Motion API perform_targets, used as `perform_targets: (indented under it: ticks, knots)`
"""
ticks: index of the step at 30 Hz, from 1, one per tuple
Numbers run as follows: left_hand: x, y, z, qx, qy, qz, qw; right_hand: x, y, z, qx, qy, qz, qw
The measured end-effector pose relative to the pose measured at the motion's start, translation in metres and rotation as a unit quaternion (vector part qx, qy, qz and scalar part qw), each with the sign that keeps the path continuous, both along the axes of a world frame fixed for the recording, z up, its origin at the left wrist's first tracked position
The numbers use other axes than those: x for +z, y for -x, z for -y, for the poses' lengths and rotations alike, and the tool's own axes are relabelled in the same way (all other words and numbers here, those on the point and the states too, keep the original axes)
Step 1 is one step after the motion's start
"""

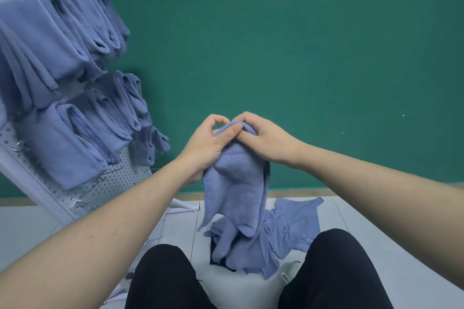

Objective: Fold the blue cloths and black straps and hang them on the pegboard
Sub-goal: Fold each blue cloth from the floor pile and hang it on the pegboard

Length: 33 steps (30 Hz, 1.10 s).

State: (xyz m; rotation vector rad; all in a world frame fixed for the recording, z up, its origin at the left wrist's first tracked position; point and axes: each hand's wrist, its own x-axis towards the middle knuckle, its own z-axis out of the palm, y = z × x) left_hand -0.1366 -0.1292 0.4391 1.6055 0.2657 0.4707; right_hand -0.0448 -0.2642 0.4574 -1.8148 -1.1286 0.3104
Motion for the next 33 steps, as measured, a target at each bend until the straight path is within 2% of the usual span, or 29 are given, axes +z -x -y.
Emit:
perform_targets:
  ticks: [7, 13, 18, 26, 33]
  knots:
    - [-0.011, 0.018, -0.002, -0.046, 0.024, -0.045, 0.998, 0.009, 0.013, 0.001, 0.001, 0.001, -0.075, 0.997]
    - [-0.029, 0.026, 0.001, -0.009, -0.004, -0.079, 0.997, 0.011, 0.007, 0.0, -0.095, -0.055, -0.115, 0.987]
    - [-0.049, 0.029, -0.008, 0.009, -0.053, -0.096, 0.994, 0.018, -0.003, 0.005, -0.114, -0.078, -0.227, 0.964]
    - [-0.052, 0.03, -0.002, 0.036, -0.098, -0.08, 0.991, 0.028, -0.014, 0.019, -0.112, -0.11, -0.244, 0.957]
    - [-0.049, 0.039, -0.021, 0.05, -0.106, -0.122, 0.986, 0.031, -0.026, 0.03, -0.148, -0.11, -0.245, 0.952]
